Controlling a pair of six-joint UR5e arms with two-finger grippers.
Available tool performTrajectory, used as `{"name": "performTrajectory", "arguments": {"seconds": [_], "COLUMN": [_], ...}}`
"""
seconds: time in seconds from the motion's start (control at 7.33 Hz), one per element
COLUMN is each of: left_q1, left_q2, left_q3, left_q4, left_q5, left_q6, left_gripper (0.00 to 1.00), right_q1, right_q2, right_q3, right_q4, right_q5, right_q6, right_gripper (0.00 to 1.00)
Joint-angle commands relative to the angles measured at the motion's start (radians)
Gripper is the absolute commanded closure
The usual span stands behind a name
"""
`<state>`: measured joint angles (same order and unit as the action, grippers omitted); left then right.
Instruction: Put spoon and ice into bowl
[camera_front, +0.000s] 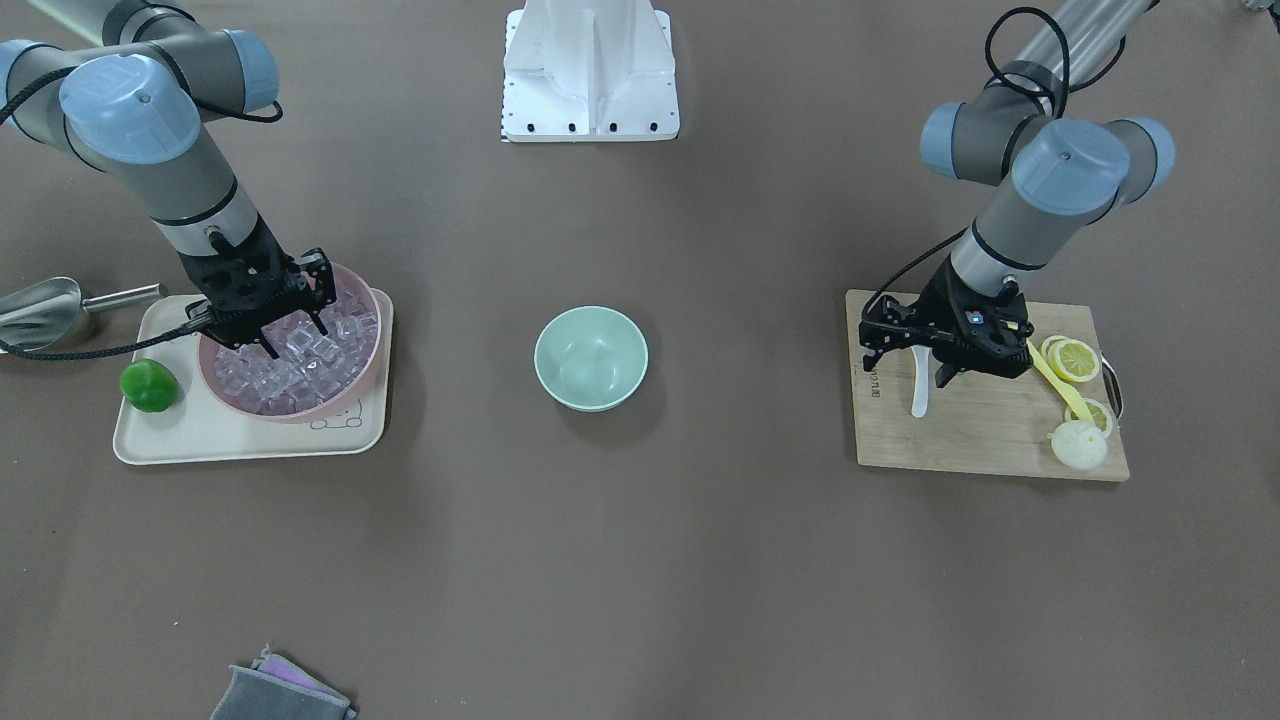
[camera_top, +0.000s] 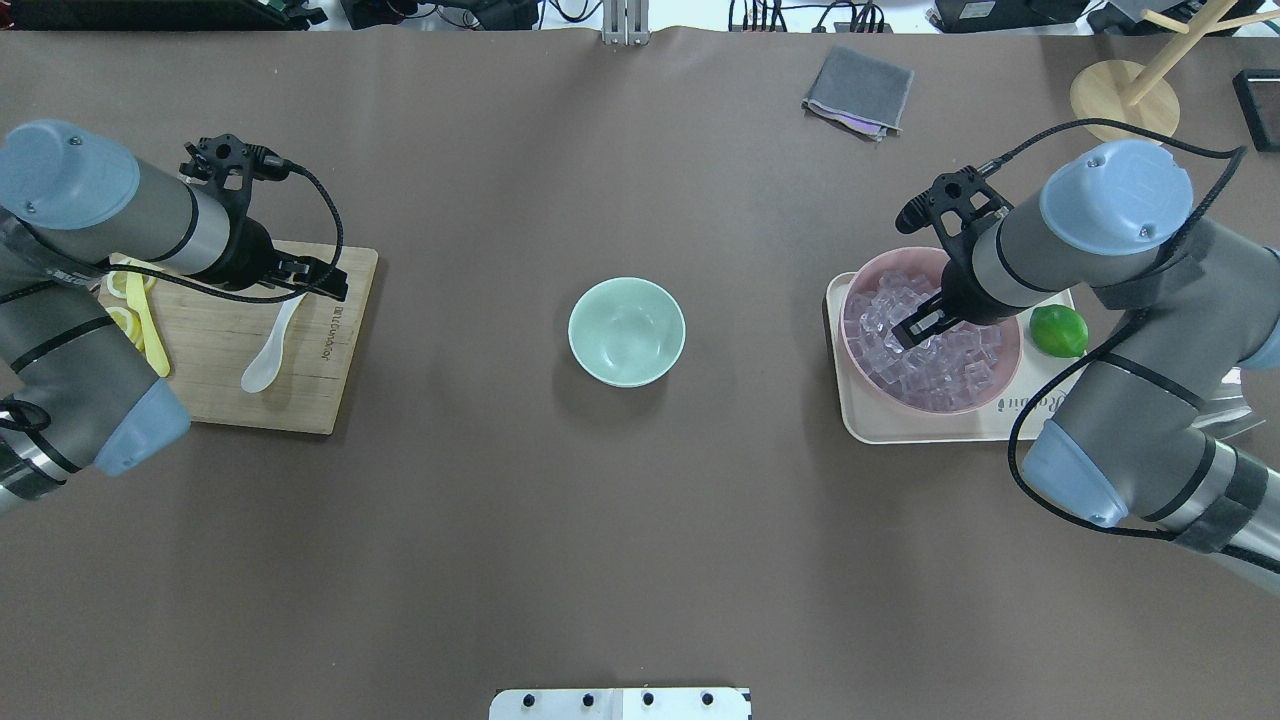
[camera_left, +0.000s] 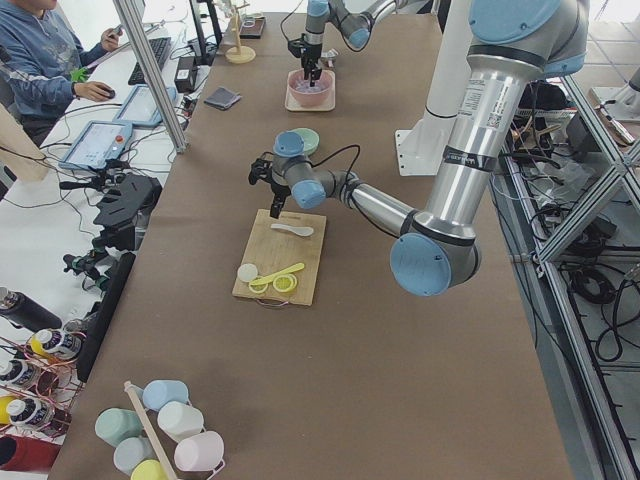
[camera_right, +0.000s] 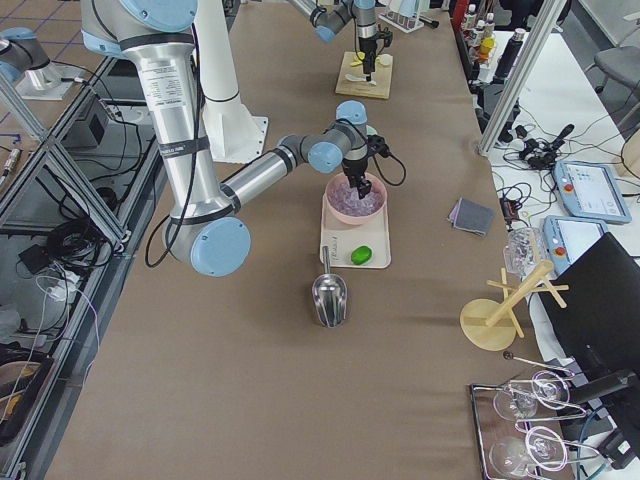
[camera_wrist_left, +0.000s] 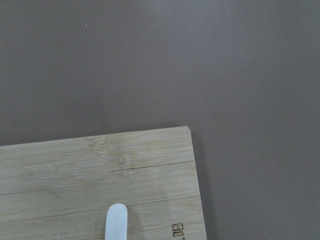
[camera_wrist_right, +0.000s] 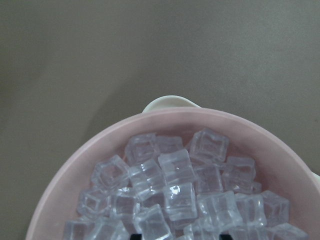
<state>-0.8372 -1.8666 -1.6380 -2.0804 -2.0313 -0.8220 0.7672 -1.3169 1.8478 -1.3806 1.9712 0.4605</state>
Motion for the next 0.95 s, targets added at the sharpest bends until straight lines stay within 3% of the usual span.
{"name": "performTrajectory", "arguments": {"seconds": [0.0, 0.27, 0.55, 0.82], "left_q1": [-0.002, -0.002, 0.0, 0.0], "left_q2": [0.001, 0.001, 0.0, 0.0], "left_q3": [-0.005, -0.003, -0.005, -0.003], "left_q4": [-0.001, -0.001, 0.0, 0.0], "left_q5": [-0.001, -0.001, -0.001, -0.004], "left_q6": [0.0, 0.0, 0.0, 0.0], "left_gripper": [0.06, 0.06, 0.06, 0.06], "right_q1": [0.0, 0.0, 0.0, 0.001], "right_q2": [-0.011, -0.011, -0.013, -0.008], "right_q3": [0.005, 0.001, -0.001, 0.013], "right_q4": [-0.001, -0.001, -0.001, -0.003], "right_q5": [0.0, 0.0, 0.003, 0.023], "right_q6": [-0.003, -0.002, -0.003, -0.003], "right_gripper": [0.54, 0.65, 1.0, 1.0]}}
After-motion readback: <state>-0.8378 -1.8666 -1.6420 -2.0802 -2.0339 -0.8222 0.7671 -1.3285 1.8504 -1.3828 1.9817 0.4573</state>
